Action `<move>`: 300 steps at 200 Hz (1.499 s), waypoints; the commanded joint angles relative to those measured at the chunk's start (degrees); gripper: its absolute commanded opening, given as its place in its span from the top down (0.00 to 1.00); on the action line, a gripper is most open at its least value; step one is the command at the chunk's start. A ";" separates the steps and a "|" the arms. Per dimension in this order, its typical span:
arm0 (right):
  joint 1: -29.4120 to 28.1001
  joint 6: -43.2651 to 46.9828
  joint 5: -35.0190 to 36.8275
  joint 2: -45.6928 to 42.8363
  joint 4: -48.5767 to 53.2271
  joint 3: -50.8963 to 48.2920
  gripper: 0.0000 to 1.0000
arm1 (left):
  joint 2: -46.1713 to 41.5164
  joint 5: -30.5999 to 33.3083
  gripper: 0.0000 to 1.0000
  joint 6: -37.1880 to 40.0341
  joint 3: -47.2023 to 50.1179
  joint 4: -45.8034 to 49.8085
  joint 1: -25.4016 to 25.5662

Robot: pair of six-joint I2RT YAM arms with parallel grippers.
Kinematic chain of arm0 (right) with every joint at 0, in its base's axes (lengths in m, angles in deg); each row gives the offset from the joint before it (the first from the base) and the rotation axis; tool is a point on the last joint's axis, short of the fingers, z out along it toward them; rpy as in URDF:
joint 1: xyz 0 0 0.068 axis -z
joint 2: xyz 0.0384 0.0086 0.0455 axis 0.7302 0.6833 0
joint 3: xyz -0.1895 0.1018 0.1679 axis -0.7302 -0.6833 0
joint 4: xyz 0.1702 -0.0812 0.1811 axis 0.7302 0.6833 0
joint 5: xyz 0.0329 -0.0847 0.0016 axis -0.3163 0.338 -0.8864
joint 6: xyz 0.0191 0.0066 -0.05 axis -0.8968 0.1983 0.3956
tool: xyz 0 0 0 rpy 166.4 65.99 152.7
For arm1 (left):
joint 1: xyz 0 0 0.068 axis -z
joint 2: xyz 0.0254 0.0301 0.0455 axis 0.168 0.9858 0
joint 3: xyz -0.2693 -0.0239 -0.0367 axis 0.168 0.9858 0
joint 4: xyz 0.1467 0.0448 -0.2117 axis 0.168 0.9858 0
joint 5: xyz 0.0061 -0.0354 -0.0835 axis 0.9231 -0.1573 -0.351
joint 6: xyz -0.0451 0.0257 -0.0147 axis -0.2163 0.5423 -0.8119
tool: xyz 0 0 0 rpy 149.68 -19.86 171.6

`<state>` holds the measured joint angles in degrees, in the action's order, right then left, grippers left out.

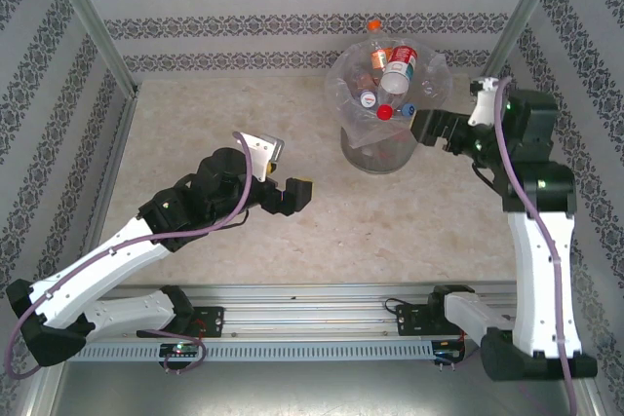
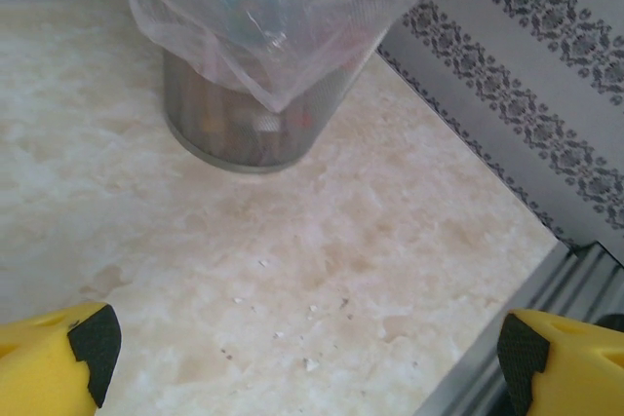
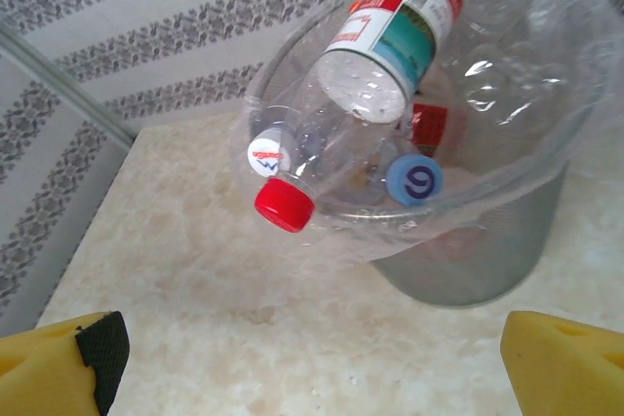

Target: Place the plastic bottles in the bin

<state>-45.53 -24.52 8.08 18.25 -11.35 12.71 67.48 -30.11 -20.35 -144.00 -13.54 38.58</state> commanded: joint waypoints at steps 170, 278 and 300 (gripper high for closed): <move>-1.48 5.79 27.70 -20.02 -30.81 -45.16 0.02 | -10.62 17.61 0.00 9.04 15.20 -1.73 -18.72; -6.05 10.68 34.04 -6.01 -69.43 -66.39 0.02 | -16.06 12.64 0.00 9.35 28.54 -7.18 -30.63; -4.98 10.20 33.36 1.10 -75.60 -66.44 0.02 | -15.90 12.28 0.00 8.55 29.45 -8.12 -31.10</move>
<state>-51.61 -14.97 42.14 14.01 -73.95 -52.57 52.24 -17.19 -10.83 -115.43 -17.47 8.50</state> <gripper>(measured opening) 0.981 0.998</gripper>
